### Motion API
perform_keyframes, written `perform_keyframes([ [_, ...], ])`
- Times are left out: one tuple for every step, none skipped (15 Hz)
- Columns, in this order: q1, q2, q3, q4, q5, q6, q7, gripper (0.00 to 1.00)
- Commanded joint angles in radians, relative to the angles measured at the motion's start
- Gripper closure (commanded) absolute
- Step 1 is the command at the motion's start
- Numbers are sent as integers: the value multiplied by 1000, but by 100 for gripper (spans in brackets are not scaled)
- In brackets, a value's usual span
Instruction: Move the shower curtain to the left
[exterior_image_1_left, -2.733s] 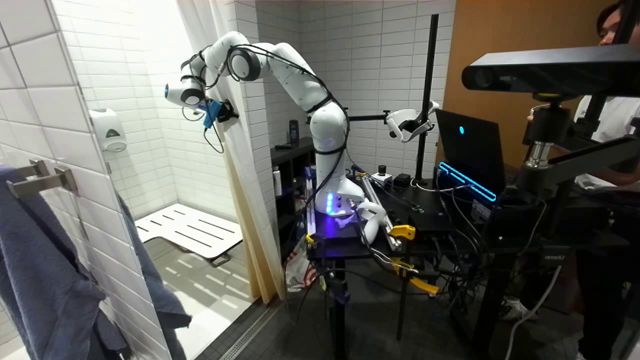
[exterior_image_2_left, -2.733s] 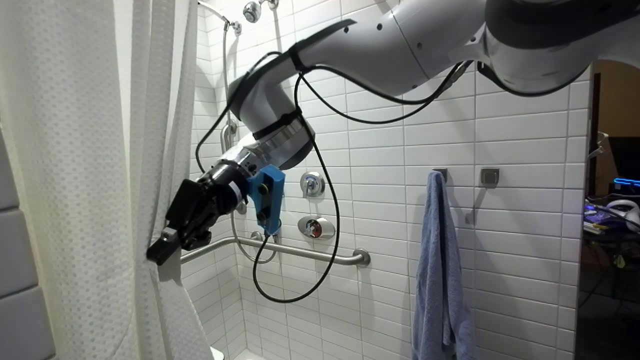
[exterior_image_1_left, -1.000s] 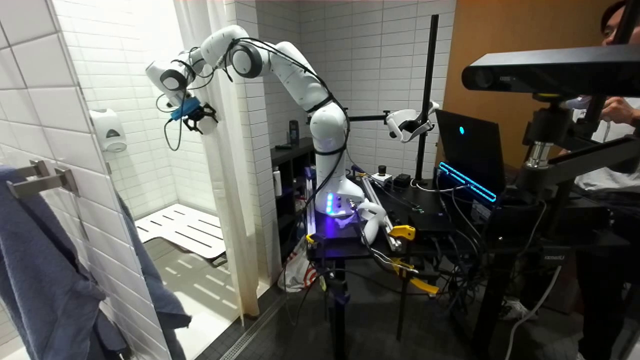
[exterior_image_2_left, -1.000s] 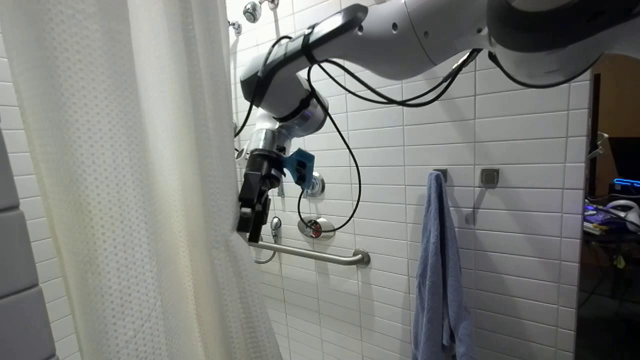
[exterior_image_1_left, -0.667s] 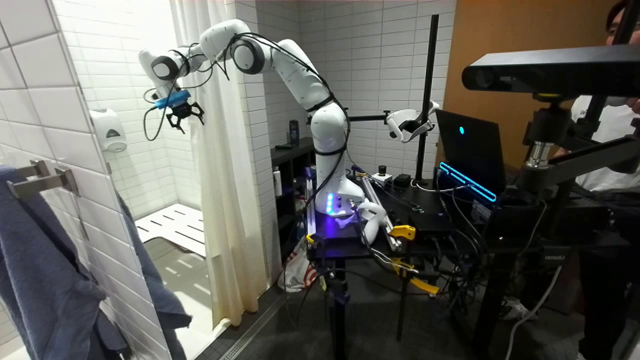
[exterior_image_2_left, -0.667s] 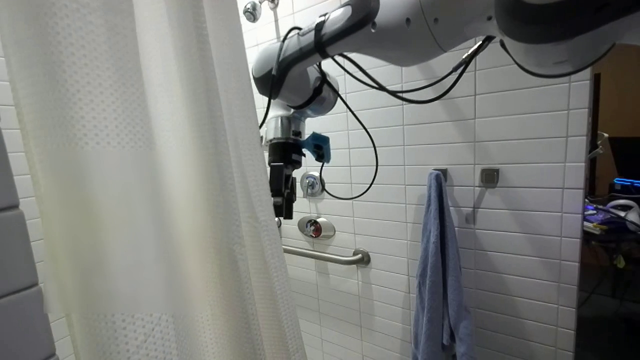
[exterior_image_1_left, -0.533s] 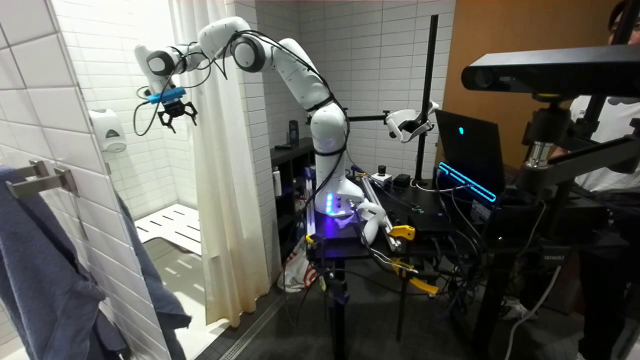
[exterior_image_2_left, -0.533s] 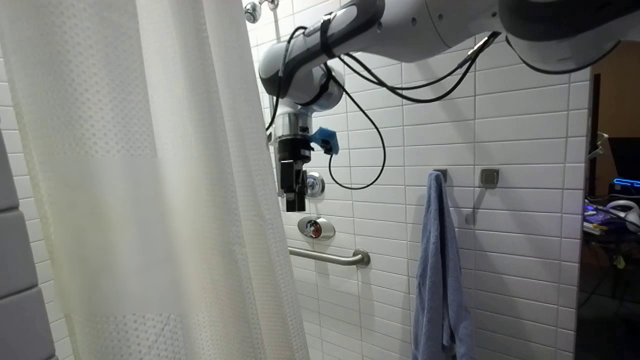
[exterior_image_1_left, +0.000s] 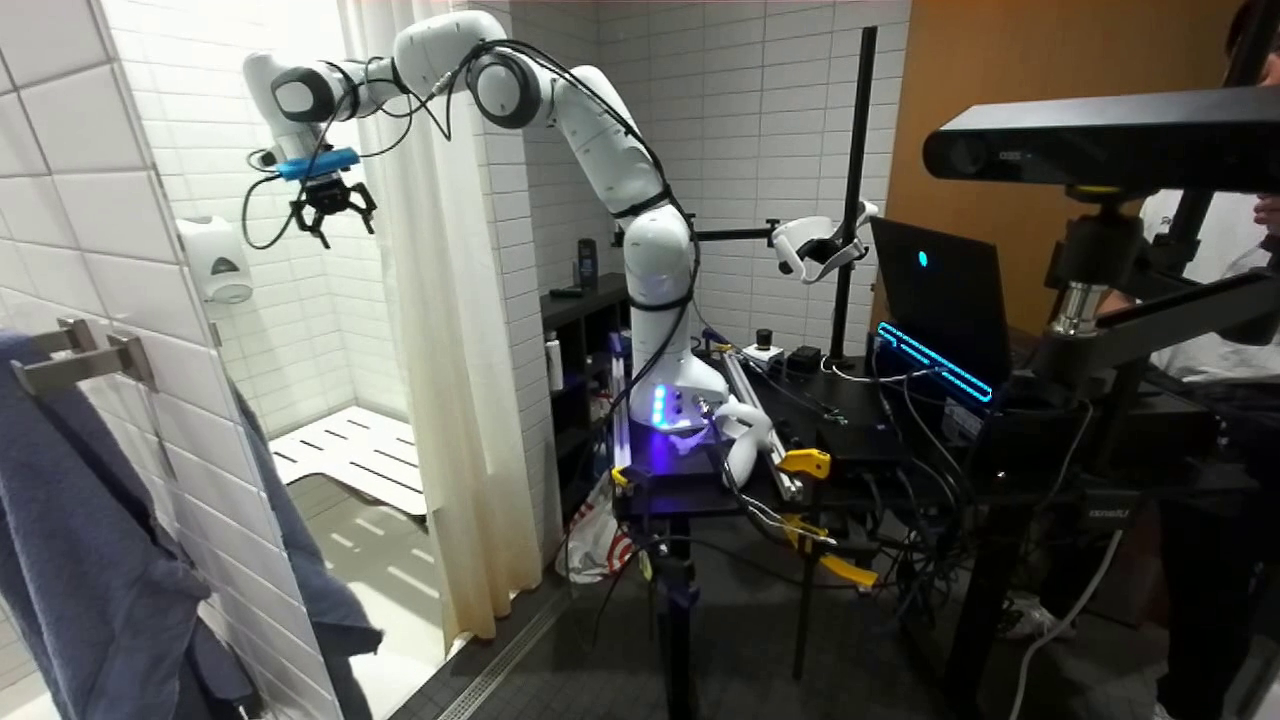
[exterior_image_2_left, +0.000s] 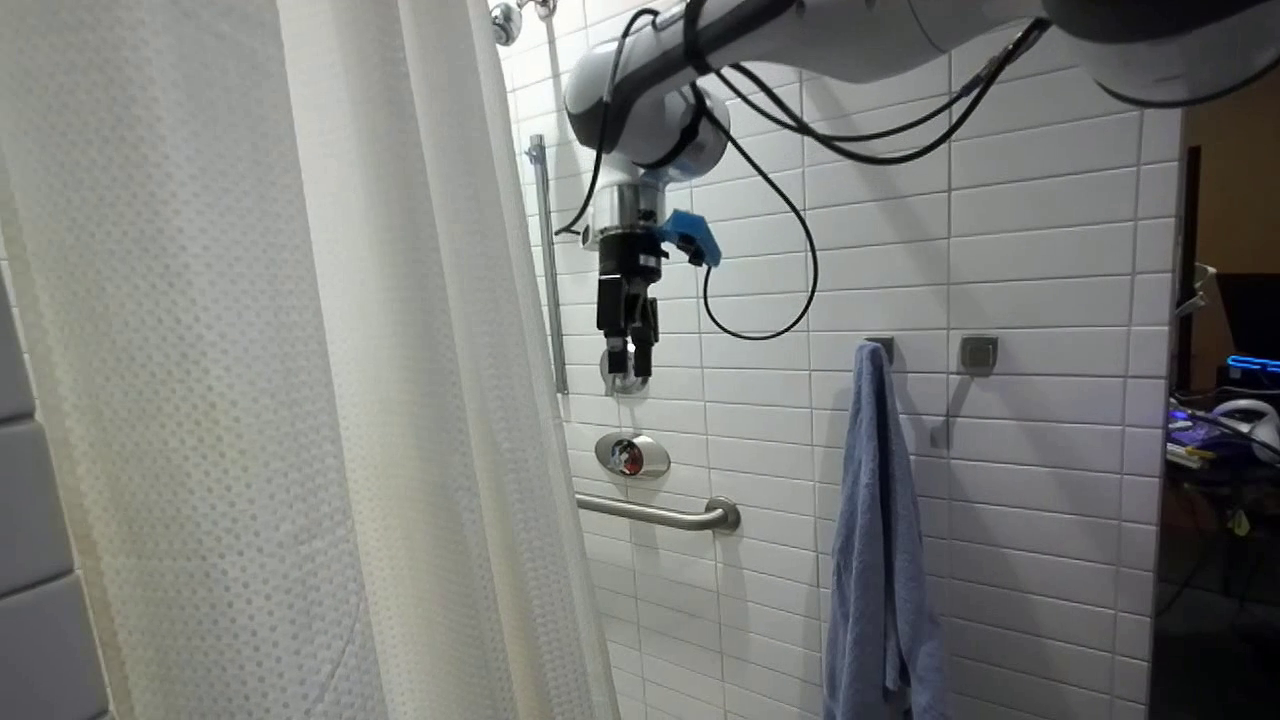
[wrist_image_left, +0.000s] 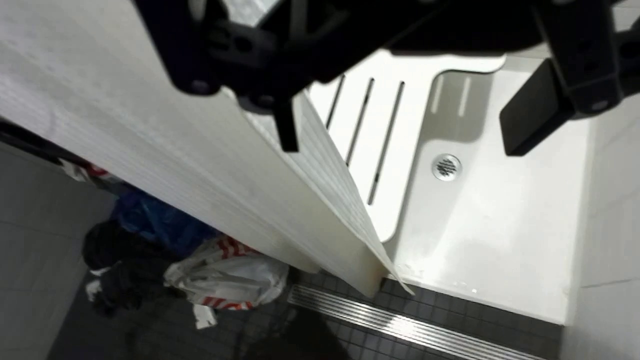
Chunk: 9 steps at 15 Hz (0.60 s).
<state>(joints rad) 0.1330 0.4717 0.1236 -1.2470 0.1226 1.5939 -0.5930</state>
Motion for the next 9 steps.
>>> perform_keyframes([
  [-42,-46,47,-58,195,20,-29,0],
  [-47,-45,58,-60,254,26,-35,0],
  [-53,-46,68,-67,313,37,-44,0],
  [-58,-46,79,-77,373,52,-54,0],
  [-75,-43,107,-83,424,69,-61,0],
  [-80,-41,120,-97,480,89,-81,0],
  [-84,-39,135,-110,536,113,-100,0],
  [-84,-41,145,-126,592,141,-125,0],
  [-83,-44,153,-148,652,174,-158,0],
])
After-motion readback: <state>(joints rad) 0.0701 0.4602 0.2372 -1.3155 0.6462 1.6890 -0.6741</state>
